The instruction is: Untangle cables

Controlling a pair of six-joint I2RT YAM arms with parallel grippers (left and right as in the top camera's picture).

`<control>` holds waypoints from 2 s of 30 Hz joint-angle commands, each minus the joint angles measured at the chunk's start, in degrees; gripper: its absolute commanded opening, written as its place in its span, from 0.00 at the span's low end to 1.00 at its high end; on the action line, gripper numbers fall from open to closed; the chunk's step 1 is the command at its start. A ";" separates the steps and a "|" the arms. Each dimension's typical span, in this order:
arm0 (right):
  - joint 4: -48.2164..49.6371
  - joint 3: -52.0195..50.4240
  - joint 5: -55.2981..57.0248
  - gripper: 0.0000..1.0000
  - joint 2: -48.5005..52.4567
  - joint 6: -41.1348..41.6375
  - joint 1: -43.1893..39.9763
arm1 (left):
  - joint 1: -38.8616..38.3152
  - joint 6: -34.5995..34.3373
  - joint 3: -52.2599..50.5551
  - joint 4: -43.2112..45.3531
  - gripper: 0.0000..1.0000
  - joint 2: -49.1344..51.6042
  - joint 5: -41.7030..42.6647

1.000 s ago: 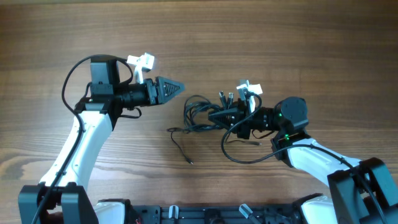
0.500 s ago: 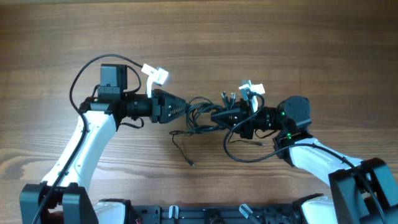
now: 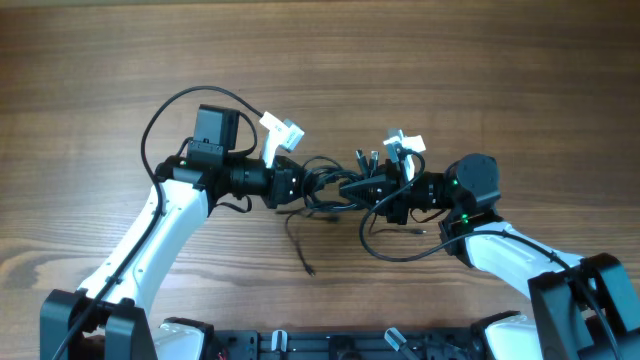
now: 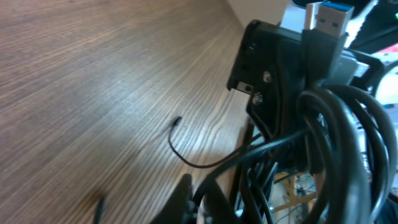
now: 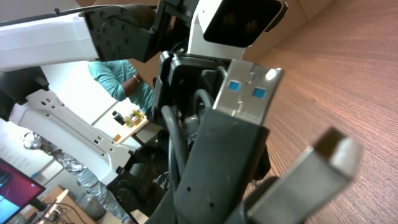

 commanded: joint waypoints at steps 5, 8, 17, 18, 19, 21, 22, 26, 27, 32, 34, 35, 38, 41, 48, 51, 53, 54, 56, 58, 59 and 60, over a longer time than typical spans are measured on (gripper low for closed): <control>0.74 0.26 0.13 0.11 0.17 0.24 -0.24 | -0.04 -11.91 -0.04 0.04 0.04 0.55 -18.05; 0.76 0.26 0.13 0.14 0.17 0.31 -0.24 | -0.02 -19.41 -0.04 0.22 0.04 0.55 -25.64; 0.76 0.26 0.11 0.14 0.17 1.66 -0.24 | -0.02 -37.64 -0.04 2.14 0.04 0.55 -40.17; 0.76 0.26 0.11 0.15 0.17 1.68 -0.24 | -0.02 -39.80 -0.04 2.14 0.05 0.55 -42.16; 0.76 0.26 0.09 0.15 0.17 1.68 -0.24 | -0.02 -41.07 -0.04 2.10 0.05 0.55 -43.39; 0.76 0.26 0.09 0.15 0.17 1.70 -0.24 | 0.37 -44.61 -0.04 1.53 0.07 0.55 -46.14; 0.76 0.26 0.09 0.15 0.17 1.70 -0.24 | 0.90 -46.53 -0.04 1.01 0.07 0.55 -47.39; 0.76 0.26 0.09 0.15 0.17 1.68 -0.24 | 4.44 -49.16 -0.04 -0.81 0.11 0.55 -49.05; 0.76 0.26 0.09 0.15 0.17 1.68 -0.26 | 6.01 -49.16 -0.04 -1.46 0.11 0.55 -49.05; 0.76 0.26 0.11 0.14 0.17 1.64 -0.24 | 10.78 -51.52 -0.04 -2.58 0.05 0.55 -48.78; 0.74 0.26 0.11 0.14 0.17 1.66 -0.24 | 10.86 -53.02 -0.04 -2.58 0.04 0.55 -48.87; 0.74 0.26 0.11 0.13 0.17 1.66 -0.24 | 10.86 -55.80 -0.04 -2.56 0.04 0.55 -49.27; 0.68 0.26 0.09 0.13 0.17 1.70 -0.24 | 10.86 -65.18 -0.04 -1.84 0.04 0.55 -50.16; -0.13 0.26 0.09 0.09 0.17 1.66 -0.24 | 10.86 -69.31 -0.04 -0.28 0.04 0.55 -50.05; -10.51 0.26 7.69 0.56 0.17 -1.95 -0.24 | 10.25 -36.13 -0.04 8.13 0.04 0.55 -26.86; -12.35 0.28 15.87 0.84 0.17 -1.95 -0.24 | 10.73 -30.16 -0.04 13.70 0.04 0.20 -13.94; -13.57 1.22 16.52 1.00 0.15 -1.38 -0.24 | 10.69 -30.14 -0.04 18.99 0.04 -0.70 -5.77; -15.26 2.10 16.87 1.00 0.15 -1.57 -0.24 | 10.69 -30.21 -0.04 21.44 0.04 -1.14 -2.25; -18.97 3.50 20.20 1.00 0.15 -1.49 -0.24 | 10.69 -31.95 -0.04 26.14 0.04 -2.91 2.43; -19.41 3.69 21.57 1.00 0.15 -1.27 -0.24 | 10.69 -33.44 -0.04 26.95 0.04 -5.38 2.71; -19.41 3.69 21.09 1.00 0.15 -0.90 -0.24 | 10.69 -33.99 -0.04 27.28 0.04 -6.69 2.78; -19.50 3.69 20.26 1.00 0.15 -1.01 -0.24 | 10.69 -34.05 -0.04 27.80 0.04 -8.59 3.87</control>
